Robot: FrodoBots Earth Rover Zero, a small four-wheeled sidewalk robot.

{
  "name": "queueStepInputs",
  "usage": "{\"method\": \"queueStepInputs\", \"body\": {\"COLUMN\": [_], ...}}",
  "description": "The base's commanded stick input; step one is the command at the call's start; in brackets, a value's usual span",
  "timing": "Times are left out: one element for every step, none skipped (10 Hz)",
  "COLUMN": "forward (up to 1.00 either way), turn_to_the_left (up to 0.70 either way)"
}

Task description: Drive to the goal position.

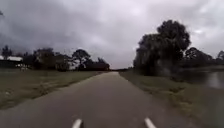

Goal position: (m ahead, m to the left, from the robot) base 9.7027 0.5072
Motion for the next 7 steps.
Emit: {"method": "queueStepInputs", "body": {"forward": [0.84,0.84,0.84,0.84,0.84,0.84,0.84], "turn_to_the_left": [0.03,0.03,0.03,0.03,0.03,0.03,0.03]}}
